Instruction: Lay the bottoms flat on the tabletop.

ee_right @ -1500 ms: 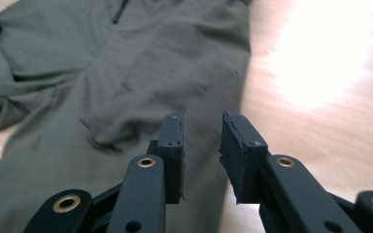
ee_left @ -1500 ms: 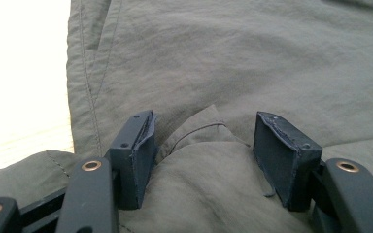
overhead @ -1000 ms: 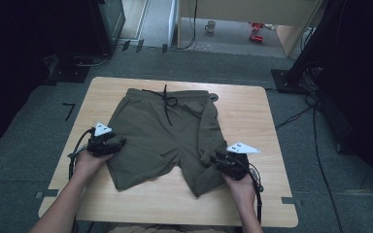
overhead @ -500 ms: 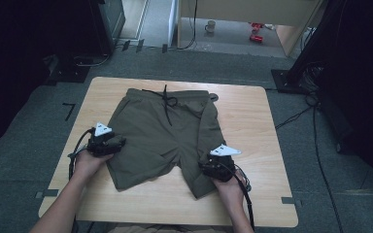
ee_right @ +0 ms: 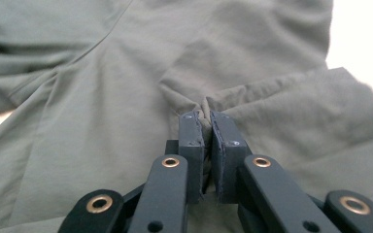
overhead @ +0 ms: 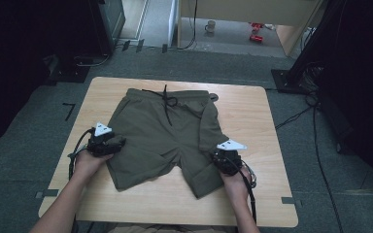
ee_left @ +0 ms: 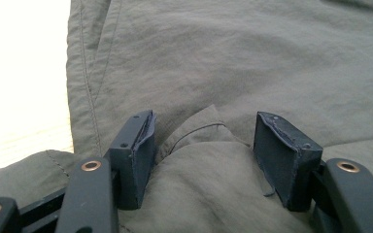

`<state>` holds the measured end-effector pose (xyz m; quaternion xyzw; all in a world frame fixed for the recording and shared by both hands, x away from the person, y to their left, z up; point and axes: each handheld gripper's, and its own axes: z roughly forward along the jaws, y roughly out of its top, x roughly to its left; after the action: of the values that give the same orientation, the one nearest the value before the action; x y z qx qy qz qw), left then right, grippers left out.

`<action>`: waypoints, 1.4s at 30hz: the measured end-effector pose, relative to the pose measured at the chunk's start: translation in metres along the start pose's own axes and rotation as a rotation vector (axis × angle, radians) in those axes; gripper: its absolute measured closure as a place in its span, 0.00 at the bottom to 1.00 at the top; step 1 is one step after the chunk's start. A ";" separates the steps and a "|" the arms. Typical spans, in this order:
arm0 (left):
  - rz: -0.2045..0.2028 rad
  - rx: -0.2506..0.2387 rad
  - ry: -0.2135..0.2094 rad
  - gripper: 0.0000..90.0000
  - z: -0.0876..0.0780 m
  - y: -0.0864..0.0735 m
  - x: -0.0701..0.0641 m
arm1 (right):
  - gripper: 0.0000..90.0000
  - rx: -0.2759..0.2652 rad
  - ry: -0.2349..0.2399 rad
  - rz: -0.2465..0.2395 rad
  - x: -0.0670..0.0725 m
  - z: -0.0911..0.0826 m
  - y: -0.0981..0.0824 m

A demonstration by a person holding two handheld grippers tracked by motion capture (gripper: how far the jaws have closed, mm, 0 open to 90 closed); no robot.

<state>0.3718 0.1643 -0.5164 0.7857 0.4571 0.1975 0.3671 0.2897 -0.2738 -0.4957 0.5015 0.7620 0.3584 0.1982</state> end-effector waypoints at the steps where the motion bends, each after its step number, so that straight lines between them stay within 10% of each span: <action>1: 0.000 -0.001 0.000 0.45 0.000 0.000 0.000 | 0.95 -0.009 -0.008 0.006 -0.004 -0.004 0.001; 18: 0.002 0.001 0.002 0.45 0.000 0.000 0.000 | 0.97 -0.062 -0.146 0.118 -0.066 -0.051 -0.003; 42: -0.008 -0.002 0.021 0.48 0.001 0.001 0.003 | 0.97 0.032 -0.240 0.212 -0.119 -0.068 -0.036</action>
<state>0.3747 0.1664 -0.5164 0.7813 0.4638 0.2049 0.3640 0.2714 -0.4139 -0.4842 0.6213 0.6813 0.3027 0.2411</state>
